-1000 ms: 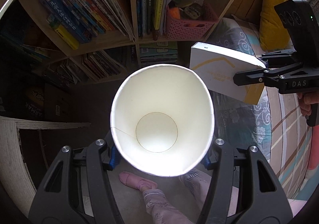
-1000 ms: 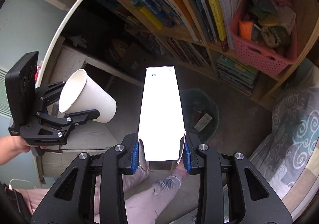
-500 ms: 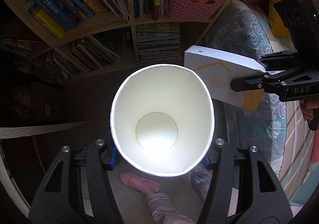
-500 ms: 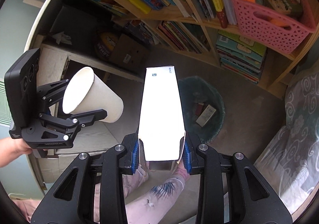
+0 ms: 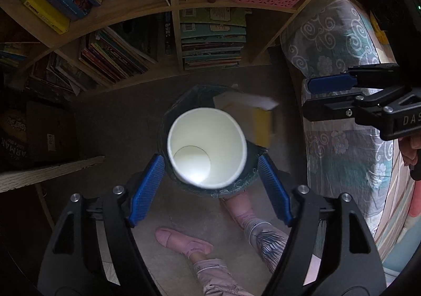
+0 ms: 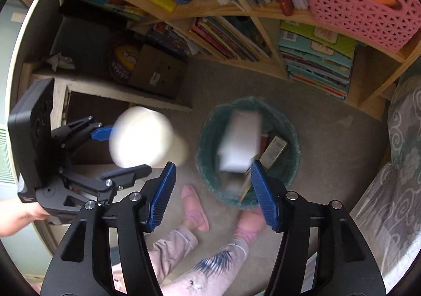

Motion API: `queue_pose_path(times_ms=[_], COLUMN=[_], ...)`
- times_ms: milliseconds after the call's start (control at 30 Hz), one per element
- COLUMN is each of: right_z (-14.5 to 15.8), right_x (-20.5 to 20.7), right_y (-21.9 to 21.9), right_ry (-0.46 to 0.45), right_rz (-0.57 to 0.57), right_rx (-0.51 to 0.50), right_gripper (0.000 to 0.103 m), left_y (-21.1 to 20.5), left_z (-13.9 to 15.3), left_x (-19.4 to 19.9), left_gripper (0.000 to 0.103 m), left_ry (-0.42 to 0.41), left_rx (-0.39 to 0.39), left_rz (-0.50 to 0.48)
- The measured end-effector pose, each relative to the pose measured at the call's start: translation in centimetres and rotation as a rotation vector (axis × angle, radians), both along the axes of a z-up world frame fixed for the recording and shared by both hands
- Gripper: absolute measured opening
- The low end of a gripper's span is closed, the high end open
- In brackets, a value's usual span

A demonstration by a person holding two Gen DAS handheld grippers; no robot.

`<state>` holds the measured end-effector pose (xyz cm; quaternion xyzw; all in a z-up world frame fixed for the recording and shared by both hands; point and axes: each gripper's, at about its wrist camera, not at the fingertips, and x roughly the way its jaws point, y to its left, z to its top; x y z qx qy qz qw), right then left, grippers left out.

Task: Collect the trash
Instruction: 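Move both open tools back over the table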

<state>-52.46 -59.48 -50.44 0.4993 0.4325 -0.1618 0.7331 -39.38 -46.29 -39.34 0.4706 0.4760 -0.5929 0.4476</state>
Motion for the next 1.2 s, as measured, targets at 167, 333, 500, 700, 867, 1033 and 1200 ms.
queue_pose_path(times_ms=[167, 333, 500, 700, 867, 1033, 1200], right_z=[0.5, 1.0, 2.7, 6.9, 11.7, 18.2, 25.1], right_x=[-0.7, -1.6, -2.1, -2.4, -1.9, -0.2, 3.4], right_y=[-0.7, -0.7, 0.1, 1.3, 1.9, 2.9, 4.0], right_ry=[-0.003, 0.002, -0.016, -0.087, -0.130, -0.198, -0.295], right_rz=[-0.010, -0.023, -0.012, 0.023, 0.077, 0.172, 0.307], right_rx=[-0.006, -0.007, -0.029, -0.078, -0.123, -0.213, -0.314], right_gripper=[0.061, 0.061, 0.061, 0.065, 0.067, 0.077, 0.079], left_y=[0.3, 1.0, 1.8, 2.9, 4.3, 6.7, 10.7], left_z=[0.3, 0.7, 2.3, 6.7, 11.7, 17.7, 23.5], left_x=[0.0, 0.3, 0.7, 1.4, 2.2, 3.9, 6.6], left_gripper=[0.075, 0.076, 0.077, 0.083, 0.088, 0.092, 0.094], left_ry=[-0.010, -0.016, -0.023, -0.018, -0.034, -0.027, -0.064], left_rx=[-0.007, -0.001, -0.025, -0.085, -0.132, -0.180, -0.224], left_rz=[-0.006, 0.002, 0.019, 0.043, 0.062, 0.131, 0.240])
